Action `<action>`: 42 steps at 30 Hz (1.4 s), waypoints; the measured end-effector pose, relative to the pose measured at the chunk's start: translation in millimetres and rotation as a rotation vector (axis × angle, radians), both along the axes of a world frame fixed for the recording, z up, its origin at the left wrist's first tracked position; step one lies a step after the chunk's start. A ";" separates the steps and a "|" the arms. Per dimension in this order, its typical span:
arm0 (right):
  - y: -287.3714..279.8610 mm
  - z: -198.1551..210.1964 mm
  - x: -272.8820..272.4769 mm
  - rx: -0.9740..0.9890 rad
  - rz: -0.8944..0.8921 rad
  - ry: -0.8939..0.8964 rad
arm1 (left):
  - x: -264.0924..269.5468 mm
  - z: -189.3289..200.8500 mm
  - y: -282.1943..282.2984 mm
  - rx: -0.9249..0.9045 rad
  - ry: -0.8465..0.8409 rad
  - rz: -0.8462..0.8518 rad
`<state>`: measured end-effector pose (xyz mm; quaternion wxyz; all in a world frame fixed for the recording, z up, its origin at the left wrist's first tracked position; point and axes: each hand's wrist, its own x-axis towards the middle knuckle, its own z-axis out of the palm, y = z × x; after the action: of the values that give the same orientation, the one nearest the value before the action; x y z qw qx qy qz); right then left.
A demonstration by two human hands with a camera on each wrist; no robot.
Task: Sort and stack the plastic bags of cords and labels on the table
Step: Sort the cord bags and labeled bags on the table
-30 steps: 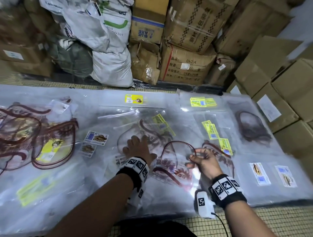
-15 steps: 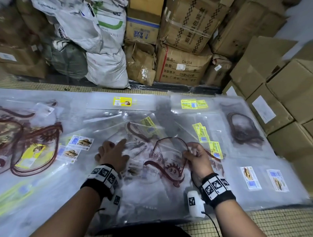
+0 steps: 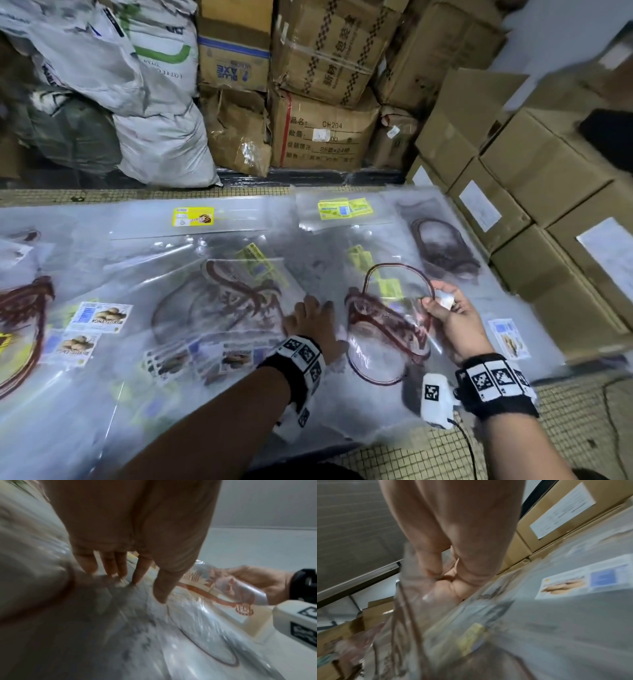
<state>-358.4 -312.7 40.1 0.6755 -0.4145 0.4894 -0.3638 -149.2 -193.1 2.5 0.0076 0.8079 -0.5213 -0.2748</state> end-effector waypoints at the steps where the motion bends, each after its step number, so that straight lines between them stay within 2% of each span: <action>1: 0.5 -1.5 -7.9 0.026 -0.002 0.002 | -8.0 -2.4 -1.3 -0.005 -0.002 0.026; 7: 5.0 -11.0 -25.1 0.072 0.015 -0.002 | -7.5 -15.0 -2.5 -0.102 -0.018 0.098; 10: 3.7 -12.8 -17.4 0.038 0.053 -0.008 | 9.5 -19.4 2.5 -0.098 0.023 0.008; 14: -12.2 -15.2 -11.4 -0.023 -0.036 -0.035 | 11.5 -23.0 14.8 -0.048 -0.023 -0.098; 18: -30.1 -13.7 -16.7 -0.036 -0.043 -0.028 | 1.8 -18.0 15.8 -0.057 -0.036 -0.019; 22: -36.2 -20.0 -27.4 -0.018 -0.067 0.045 | -7.6 -22.4 15.0 -0.048 -0.054 -0.013; 28: -39.0 -25.6 -33.4 0.057 0.018 0.063 | -7.3 -15.0 10.1 -0.187 0.031 0.122; 31: -39.1 -23.1 -26.0 0.047 0.064 0.068 | 7.4 -11.1 9.6 -0.236 0.183 0.197; 34: -39.0 -20.7 -11.8 0.047 0.102 0.052 | 22.9 -2.4 9.3 -0.313 0.433 0.366; 35: -38.0 -19.8 -5.7 0.052 0.125 0.042 | 28.5 1.5 10.5 -0.333 0.534 0.467; 38: -33.4 -21.3 17.0 0.079 0.219 0.006 | 46.8 4.9 17.1 -0.413 0.982 0.829; 42: -16.9 -25.7 60.5 0.078 0.383 0.040 | 65.1 19.3 37.3 -0.399 1.235 0.941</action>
<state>-297.9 -329.6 14.4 0.7382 -0.4804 0.4286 -0.2012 -84.1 -155.8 21.9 0.5540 0.6284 -0.0670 -0.5419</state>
